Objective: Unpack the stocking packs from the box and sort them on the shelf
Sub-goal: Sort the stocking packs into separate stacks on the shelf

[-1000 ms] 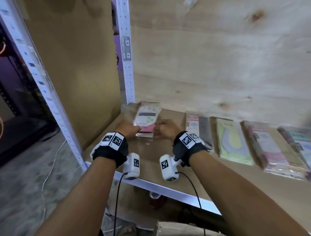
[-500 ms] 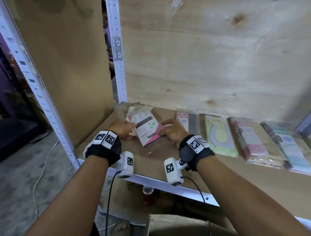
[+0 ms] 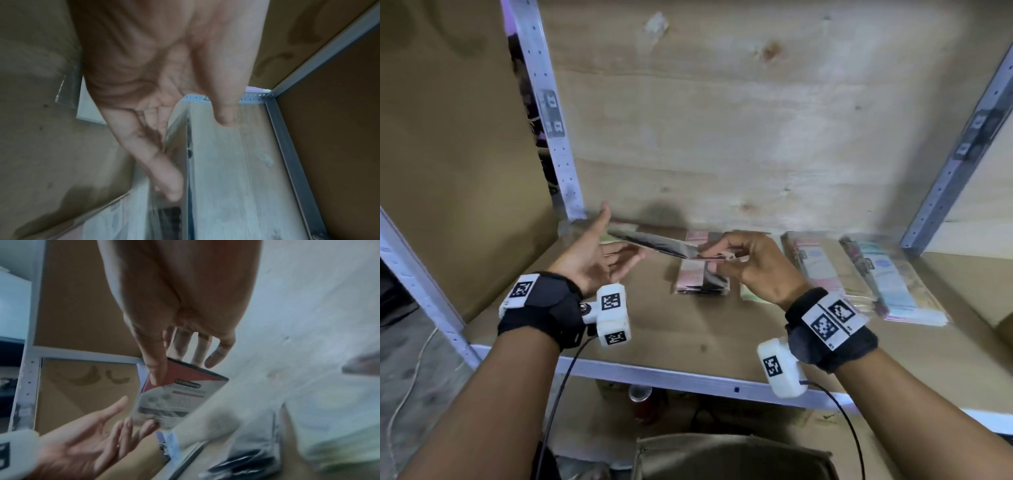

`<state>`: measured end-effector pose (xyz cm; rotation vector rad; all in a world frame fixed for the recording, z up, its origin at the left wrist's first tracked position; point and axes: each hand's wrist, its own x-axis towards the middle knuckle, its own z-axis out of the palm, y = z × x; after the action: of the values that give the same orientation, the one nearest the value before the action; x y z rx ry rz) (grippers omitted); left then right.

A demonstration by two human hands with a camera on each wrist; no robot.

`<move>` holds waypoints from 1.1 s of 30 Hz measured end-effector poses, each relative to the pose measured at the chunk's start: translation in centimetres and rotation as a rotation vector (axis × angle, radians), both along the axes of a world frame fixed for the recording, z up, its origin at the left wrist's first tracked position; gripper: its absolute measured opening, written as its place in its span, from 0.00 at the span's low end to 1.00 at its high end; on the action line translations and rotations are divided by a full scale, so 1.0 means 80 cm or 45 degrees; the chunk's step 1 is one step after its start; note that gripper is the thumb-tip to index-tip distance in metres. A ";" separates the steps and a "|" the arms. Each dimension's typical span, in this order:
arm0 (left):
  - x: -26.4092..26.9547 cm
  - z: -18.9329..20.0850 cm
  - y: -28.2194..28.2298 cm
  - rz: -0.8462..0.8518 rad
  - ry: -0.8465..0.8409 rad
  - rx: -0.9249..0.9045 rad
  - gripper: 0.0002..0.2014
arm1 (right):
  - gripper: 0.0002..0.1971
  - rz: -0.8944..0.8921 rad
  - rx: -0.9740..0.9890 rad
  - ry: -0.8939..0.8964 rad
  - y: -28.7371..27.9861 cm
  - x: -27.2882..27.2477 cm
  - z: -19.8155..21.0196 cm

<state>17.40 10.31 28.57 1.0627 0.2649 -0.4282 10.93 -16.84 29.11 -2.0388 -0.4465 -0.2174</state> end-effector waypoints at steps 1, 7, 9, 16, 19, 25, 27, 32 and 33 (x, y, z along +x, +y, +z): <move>0.000 -0.003 -0.005 0.022 -0.005 0.041 0.39 | 0.08 -0.013 -0.119 -0.040 -0.011 -0.003 -0.002; 0.000 -0.013 -0.041 0.023 -0.034 -0.043 0.18 | 0.13 -0.441 -0.419 -0.135 -0.069 -0.014 -0.024; -0.003 -0.011 -0.057 -0.020 -0.048 -0.094 0.18 | 0.10 -0.664 -0.323 -0.249 -0.083 -0.014 -0.028; -0.032 -0.024 -0.153 -0.215 -0.186 0.004 0.14 | 0.22 -0.453 0.329 0.551 -0.105 -0.012 -0.042; -0.044 -0.036 -0.189 -0.356 -0.193 0.125 0.27 | 0.17 -0.463 0.646 0.491 -0.106 -0.011 -0.041; -0.034 -0.046 -0.192 -0.488 -0.235 0.280 0.32 | 0.11 -0.549 0.943 0.383 -0.123 -0.016 -0.031; -0.023 -0.045 -0.185 -0.395 -0.281 0.356 0.33 | 0.10 -0.537 0.919 0.422 -0.128 -0.020 -0.029; -0.005 -0.045 -0.178 -0.196 -0.378 0.286 0.27 | 0.10 -0.311 0.549 0.448 -0.128 -0.034 -0.032; -0.003 -0.044 -0.178 -0.189 -0.404 0.281 0.26 | 0.10 -0.257 0.473 0.463 -0.125 -0.036 -0.033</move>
<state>17.17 -3.94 25.03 1.3533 -0.0508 -0.3615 8.08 -26.85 26.46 -1.7053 0.0282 -0.0426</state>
